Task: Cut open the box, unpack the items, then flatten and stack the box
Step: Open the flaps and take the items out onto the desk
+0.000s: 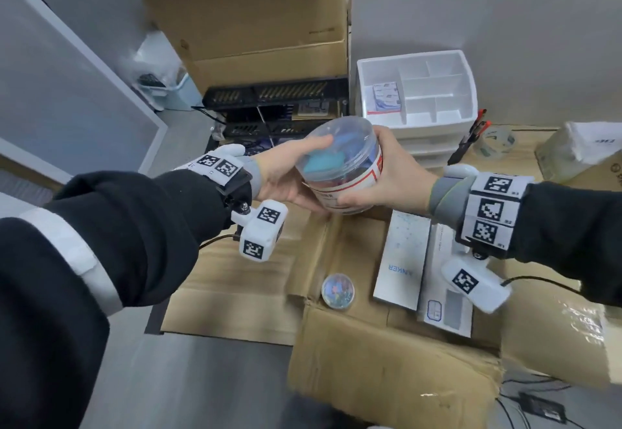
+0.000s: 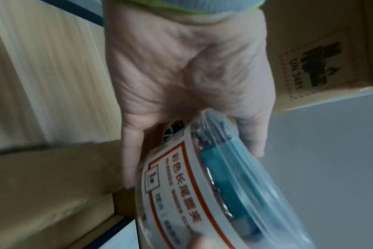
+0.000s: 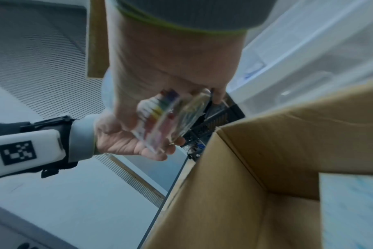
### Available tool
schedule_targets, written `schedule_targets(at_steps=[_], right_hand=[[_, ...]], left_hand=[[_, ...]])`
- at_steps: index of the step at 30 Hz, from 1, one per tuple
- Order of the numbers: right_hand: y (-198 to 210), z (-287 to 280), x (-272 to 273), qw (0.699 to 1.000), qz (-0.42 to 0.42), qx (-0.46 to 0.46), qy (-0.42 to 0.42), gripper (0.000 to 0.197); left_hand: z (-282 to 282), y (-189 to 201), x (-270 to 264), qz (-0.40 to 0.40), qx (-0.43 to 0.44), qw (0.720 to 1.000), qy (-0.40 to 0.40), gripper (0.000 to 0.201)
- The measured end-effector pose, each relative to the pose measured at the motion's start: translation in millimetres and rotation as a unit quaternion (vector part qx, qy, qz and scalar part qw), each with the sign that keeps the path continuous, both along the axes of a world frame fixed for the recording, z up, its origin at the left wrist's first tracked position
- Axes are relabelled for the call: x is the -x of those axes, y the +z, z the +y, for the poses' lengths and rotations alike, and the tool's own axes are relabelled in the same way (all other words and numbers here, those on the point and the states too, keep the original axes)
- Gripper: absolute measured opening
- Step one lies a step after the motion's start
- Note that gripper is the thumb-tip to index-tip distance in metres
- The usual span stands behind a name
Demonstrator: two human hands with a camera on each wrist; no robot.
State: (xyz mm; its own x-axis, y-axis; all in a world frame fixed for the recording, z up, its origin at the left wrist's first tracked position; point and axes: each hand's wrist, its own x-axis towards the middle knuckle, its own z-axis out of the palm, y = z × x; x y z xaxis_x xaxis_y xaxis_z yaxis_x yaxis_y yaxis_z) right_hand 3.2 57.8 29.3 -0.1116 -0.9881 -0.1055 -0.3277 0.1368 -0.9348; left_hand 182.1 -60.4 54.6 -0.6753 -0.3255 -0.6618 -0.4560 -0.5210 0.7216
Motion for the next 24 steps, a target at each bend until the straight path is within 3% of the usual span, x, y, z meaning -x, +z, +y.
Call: schedule_targets(at_steps=[1,3,5,9,13,17,24], right_hand=[[2.6,-10.3,-5.9,1.000,0.014,0.012,0.016,0.108],[12.3,-37.0,-19.9,0.988,0.147,0.003,0.042,0.099],[24.2,-61.1,-32.6,0.963,0.254,-0.070,0.057,0.075],[26.4,-107.0,-58.5,0.968,0.080,-0.230,0.061,0.063],[16.0,-140.5,-86.5,0.940,-0.050,-0.336,0.017,0.031],[-26.0,-163.5,-101.2,0.915,-0.102,-0.389,-0.018,0.038],[-70.9,-178.0,-101.2,0.886,-0.134,-0.435,-0.087,0.048]], left_hand=[[-3.8,1.0,-4.1,-0.006,0.026,1.000,0.013,0.052],[-18.7,0.7,-18.3,-0.034,0.078,0.995,0.052,0.052],[-35.4,-4.5,-33.1,-0.064,0.111,0.988,0.091,0.055],[-59.7,-23.6,-60.8,-0.097,0.130,0.974,0.157,0.055],[-76.0,-64.5,-71.6,-0.133,0.132,0.959,0.213,0.054],[-90.0,-118.1,-72.4,-0.174,0.129,0.956,0.198,0.047],[-98.8,-165.5,-61.8,-0.199,0.080,0.961,0.177,0.031]])
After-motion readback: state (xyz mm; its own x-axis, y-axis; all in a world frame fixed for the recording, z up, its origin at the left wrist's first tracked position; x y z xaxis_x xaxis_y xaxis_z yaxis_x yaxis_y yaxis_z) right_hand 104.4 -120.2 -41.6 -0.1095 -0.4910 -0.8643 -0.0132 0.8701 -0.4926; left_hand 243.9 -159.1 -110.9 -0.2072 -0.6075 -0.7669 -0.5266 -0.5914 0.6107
